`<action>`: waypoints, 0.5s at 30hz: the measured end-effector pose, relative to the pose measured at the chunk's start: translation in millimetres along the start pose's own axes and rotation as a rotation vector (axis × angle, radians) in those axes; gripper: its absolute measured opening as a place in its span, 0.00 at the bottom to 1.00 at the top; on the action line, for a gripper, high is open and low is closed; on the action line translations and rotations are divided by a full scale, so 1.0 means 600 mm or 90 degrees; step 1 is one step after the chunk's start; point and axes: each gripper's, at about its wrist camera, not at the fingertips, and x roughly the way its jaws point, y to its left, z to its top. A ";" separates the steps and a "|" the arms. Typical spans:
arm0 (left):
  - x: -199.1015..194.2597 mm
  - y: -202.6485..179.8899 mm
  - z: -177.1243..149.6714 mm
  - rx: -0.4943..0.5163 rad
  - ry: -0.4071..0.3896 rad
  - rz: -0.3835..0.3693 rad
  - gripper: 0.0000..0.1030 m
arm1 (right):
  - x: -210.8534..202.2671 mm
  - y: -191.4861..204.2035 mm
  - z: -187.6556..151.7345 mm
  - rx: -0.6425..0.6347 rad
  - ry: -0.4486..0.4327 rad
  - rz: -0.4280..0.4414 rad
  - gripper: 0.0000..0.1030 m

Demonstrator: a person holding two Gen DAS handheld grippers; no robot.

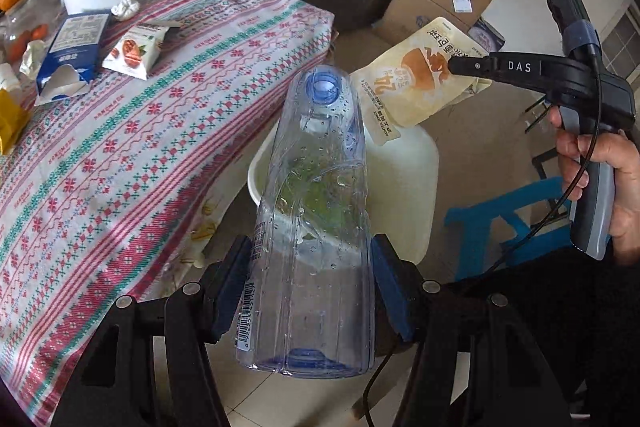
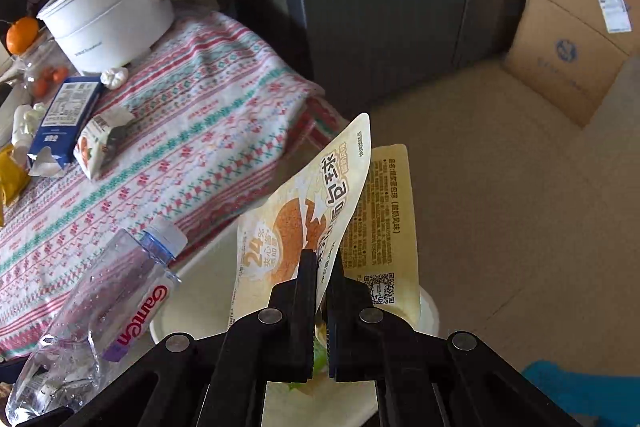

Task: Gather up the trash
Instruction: 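Carry both items to the white bin while the left tool releases the bottle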

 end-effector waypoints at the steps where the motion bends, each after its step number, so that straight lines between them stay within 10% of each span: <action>1: 0.016 -0.010 0.005 0.007 0.010 0.002 0.62 | 0.003 -0.012 -0.004 0.003 0.007 -0.006 0.02; 15: 0.128 -0.016 0.060 0.036 0.022 0.048 0.64 | 0.039 -0.063 -0.027 -0.003 0.062 -0.050 0.03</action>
